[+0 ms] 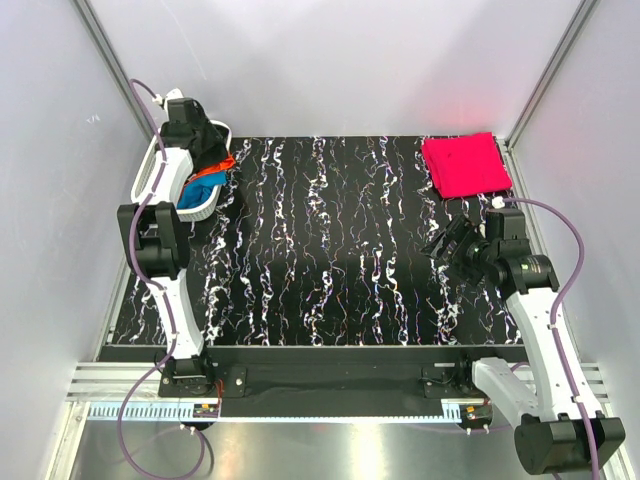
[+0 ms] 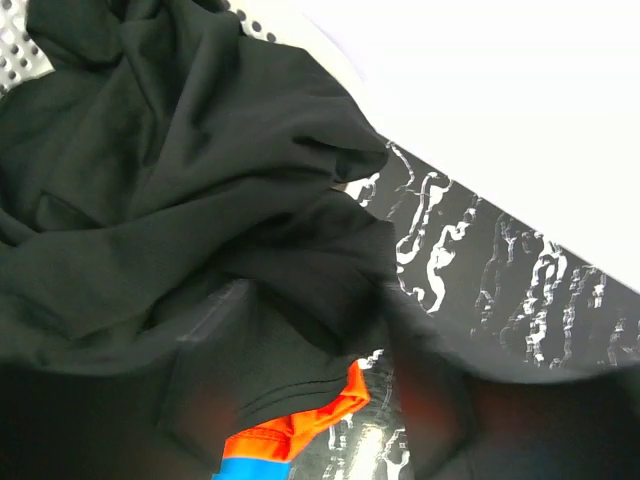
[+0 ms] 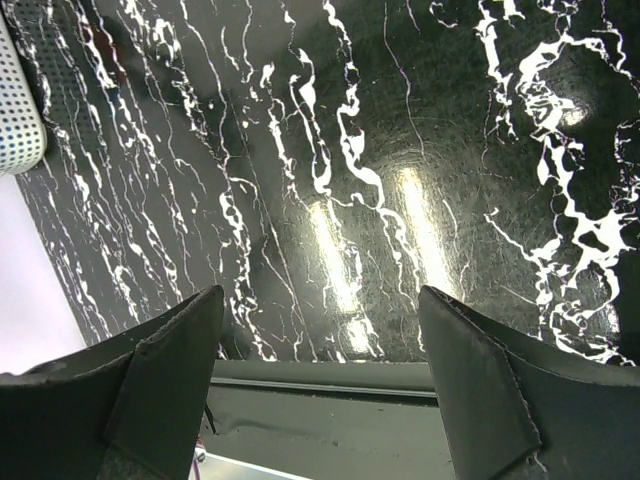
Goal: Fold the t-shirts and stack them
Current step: Grab the tshirt from the pile, then move the tshirt to the center of the board
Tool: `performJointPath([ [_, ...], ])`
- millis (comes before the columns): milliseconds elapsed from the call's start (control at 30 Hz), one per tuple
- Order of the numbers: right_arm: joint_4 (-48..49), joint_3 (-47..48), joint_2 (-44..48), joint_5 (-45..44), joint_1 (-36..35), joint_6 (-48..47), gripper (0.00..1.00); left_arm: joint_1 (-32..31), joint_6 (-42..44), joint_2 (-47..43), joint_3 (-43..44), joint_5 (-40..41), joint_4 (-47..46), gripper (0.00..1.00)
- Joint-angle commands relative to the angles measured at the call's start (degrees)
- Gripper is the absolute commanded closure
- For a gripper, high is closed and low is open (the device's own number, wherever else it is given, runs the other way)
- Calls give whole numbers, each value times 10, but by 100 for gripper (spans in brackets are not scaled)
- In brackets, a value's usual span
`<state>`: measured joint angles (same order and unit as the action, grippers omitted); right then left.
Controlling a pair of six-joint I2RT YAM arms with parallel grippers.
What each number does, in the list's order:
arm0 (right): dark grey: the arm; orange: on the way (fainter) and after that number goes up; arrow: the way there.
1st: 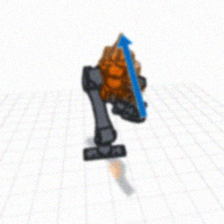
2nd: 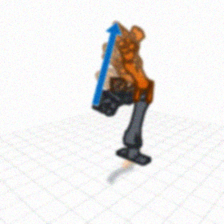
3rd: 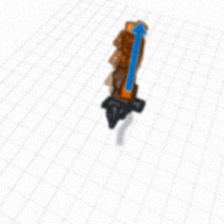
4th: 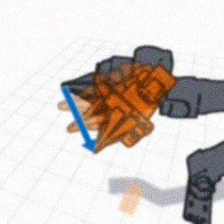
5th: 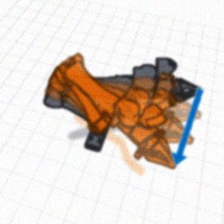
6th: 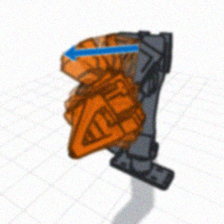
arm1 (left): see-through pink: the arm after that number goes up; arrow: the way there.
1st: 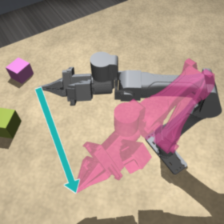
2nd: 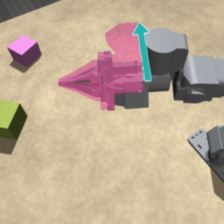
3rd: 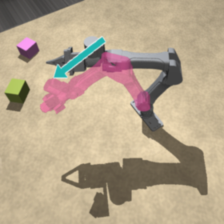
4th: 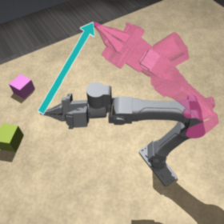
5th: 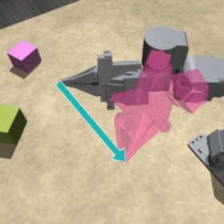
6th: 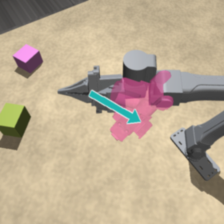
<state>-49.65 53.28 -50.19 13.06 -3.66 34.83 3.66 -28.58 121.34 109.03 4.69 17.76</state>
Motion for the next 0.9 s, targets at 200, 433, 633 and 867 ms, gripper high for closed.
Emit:
performJointPath([
  [200, 19, 18, -6, -10, -2, 10, 15, -1, 26, -19, 99, 14, -4, 100],
  [433, 26, 17, -3, -7, -2, 17, 16, -1, 35, -72, 239, 20, 5, 100],
  [633, 31, 21, -12, -1, -3, 7, 17, -3, -22, -146, 333, 0, -3, 100],
  [867, 33, 14, -3, 4, -2, 1, 17, 9, -161, -267, 369, -76, -64, 100],
])
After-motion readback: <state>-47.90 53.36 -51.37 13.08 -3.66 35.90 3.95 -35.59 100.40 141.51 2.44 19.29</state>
